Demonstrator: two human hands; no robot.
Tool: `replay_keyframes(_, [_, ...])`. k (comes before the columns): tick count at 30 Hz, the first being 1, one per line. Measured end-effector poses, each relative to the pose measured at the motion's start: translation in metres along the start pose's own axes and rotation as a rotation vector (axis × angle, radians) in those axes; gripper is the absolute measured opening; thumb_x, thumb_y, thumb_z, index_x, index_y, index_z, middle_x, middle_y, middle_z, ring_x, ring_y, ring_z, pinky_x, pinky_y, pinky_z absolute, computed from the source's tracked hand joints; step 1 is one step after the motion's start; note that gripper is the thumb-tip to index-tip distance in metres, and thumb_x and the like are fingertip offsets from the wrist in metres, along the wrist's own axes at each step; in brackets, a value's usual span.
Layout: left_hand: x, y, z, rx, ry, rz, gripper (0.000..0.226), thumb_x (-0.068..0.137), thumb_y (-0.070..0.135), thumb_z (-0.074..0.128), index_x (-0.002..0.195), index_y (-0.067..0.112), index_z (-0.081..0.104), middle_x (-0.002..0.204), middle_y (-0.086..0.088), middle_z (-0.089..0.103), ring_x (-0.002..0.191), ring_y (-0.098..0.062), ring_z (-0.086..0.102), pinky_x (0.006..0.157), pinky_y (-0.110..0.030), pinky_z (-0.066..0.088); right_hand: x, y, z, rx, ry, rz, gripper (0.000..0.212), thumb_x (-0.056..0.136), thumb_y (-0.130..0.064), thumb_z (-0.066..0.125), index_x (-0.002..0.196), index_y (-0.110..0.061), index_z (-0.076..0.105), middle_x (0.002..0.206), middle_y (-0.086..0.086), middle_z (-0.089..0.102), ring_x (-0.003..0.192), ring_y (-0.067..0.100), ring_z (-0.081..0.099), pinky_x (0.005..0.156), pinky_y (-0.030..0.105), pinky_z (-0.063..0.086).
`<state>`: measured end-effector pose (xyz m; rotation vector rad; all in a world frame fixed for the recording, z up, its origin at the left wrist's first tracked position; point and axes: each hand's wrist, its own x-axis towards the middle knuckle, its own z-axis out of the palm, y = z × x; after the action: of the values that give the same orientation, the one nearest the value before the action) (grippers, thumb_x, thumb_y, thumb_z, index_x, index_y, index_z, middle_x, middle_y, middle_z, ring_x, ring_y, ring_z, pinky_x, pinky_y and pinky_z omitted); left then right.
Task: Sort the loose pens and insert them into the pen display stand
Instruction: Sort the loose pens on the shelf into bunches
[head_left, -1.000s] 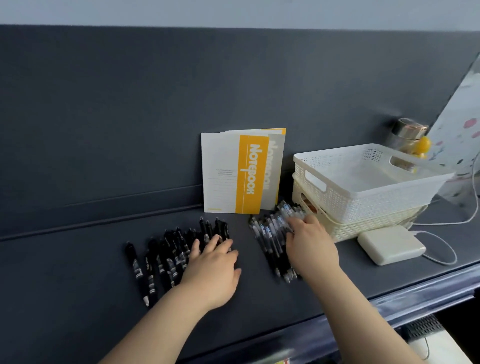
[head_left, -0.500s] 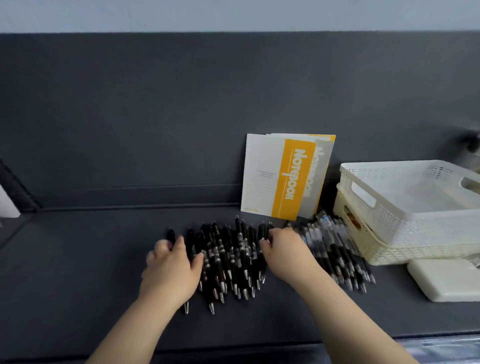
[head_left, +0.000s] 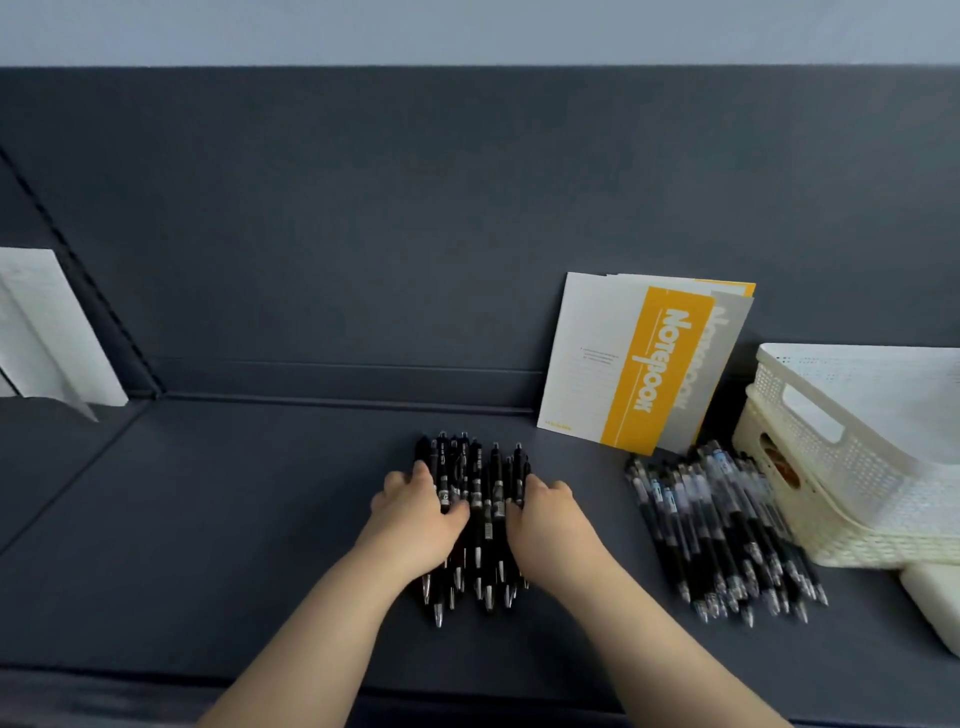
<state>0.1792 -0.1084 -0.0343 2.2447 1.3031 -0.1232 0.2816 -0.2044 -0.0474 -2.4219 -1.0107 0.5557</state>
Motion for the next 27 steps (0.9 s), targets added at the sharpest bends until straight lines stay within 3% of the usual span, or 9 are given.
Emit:
replay_keyframes(3, [0.0,-0.005,-0.002,0.009,-0.005,0.025,0.072,0.094,0.043,0.042,0.151,0.013,0.01,0.149,-0.011,0.025,0.131,-0.028,0.038,0.1,-0.036,0.041,-0.001,0.001,-0.005,0.003,-0.005,0.017,0.019,0.096,-0.02,0.041,0.108,-0.005,0.045,0.114,0.016,0.049,0.071,0.018,0.046,0.067,0.026,0.037])
replay_keyframes(7, [0.004,-0.009,-0.006,0.051,0.027,0.064,0.075,0.094,0.032,0.048,0.151,0.01,0.004,0.148,-0.012,0.027,0.124,-0.025,0.047,0.09,-0.031,0.044,0.001,-0.002,-0.008,-0.038,-0.022,0.047,0.013,0.091,-0.021,0.048,0.092,-0.01,0.041,0.108,0.014,0.05,0.072,0.02,0.047,0.052,0.024,0.035])
replay_keyframes(12, [0.023,-0.018,-0.015,0.076,-0.01,0.133,0.08,0.092,0.028,0.053,0.151,0.007,0.004,0.138,-0.014,0.043,0.112,-0.025,0.055,0.084,-0.03,0.048,0.006,-0.015,-0.008,-0.062,-0.039,0.152,0.029,0.085,-0.029,0.059,0.098,-0.011,0.04,0.11,0.013,0.049,0.067,0.016,0.047,0.046,0.022,0.03])
replay_keyframes(16, [0.034,-0.03,-0.021,-0.029,-0.033,0.19,0.073,0.09,0.024,0.054,0.148,0.006,0.013,0.122,-0.01,0.055,0.092,-0.02,0.06,0.068,-0.027,0.047,0.007,-0.024,-0.005,-0.098,-0.031,0.245,0.045,0.083,-0.034,0.061,0.113,-0.008,0.04,0.113,0.014,0.05,0.068,0.017,0.046,0.045,0.022,0.028])
replay_keyframes(18, [0.037,-0.037,-0.021,-0.161,-0.065,0.217,0.057,0.089,0.021,0.054,0.139,0.008,0.03,0.106,-0.006,0.058,0.076,-0.015,0.057,0.059,-0.026,0.044,0.008,-0.027,-0.003,-0.11,-0.023,0.291,0.051,0.083,-0.034,0.062,0.119,-0.007,0.038,0.114,0.014,0.051,0.069,0.017,0.046,0.046,0.023,0.029])
replay_keyframes(20, [0.039,-0.045,-0.022,-0.378,-0.1,0.229,0.029,0.087,0.016,0.054,0.115,0.01,0.048,0.092,-0.005,0.059,0.071,-0.015,0.054,0.063,-0.032,0.046,0.009,-0.03,-0.002,-0.114,-0.008,0.339,0.052,0.081,-0.032,0.063,0.119,-0.008,0.038,0.114,0.014,0.053,0.078,0.021,0.049,0.053,0.026,0.034])
replay_keyframes(22, [0.041,-0.052,-0.023,-0.638,-0.158,0.175,0.007,0.085,0.01,0.053,0.092,0.011,0.051,0.082,-0.004,0.056,0.07,-0.017,0.052,0.066,-0.033,0.045,0.009,-0.032,0.0,-0.134,0.002,0.377,0.046,0.083,-0.027,0.061,0.118,-0.007,0.039,0.112,0.014,0.056,0.081,0.023,0.049,0.057,0.027,0.036])
replay_keyframes(24, [0.043,-0.057,-0.024,-0.938,-0.254,0.074,0.009,0.084,0.004,0.052,0.081,0.011,0.049,0.074,-0.005,0.051,0.065,-0.018,0.049,0.06,-0.031,0.043,0.01,-0.033,0.003,-0.159,0.02,0.407,0.035,0.087,-0.02,0.055,0.114,-0.005,0.039,0.11,0.014,0.058,0.08,0.023,0.048,0.052,0.027,0.035])
replay_keyframes(27, [0.043,-0.061,-0.03,-1.232,-0.344,-0.054,0.01,0.087,-0.003,0.049,0.082,0.006,0.05,0.07,-0.009,0.048,0.057,-0.018,0.047,0.046,-0.026,0.042,0.008,-0.034,0.007,-0.187,0.051,0.439,0.026,0.089,-0.009,0.047,0.113,-0.006,0.04,0.109,0.014,0.058,0.078,0.023,0.048,0.056,0.027,0.038])
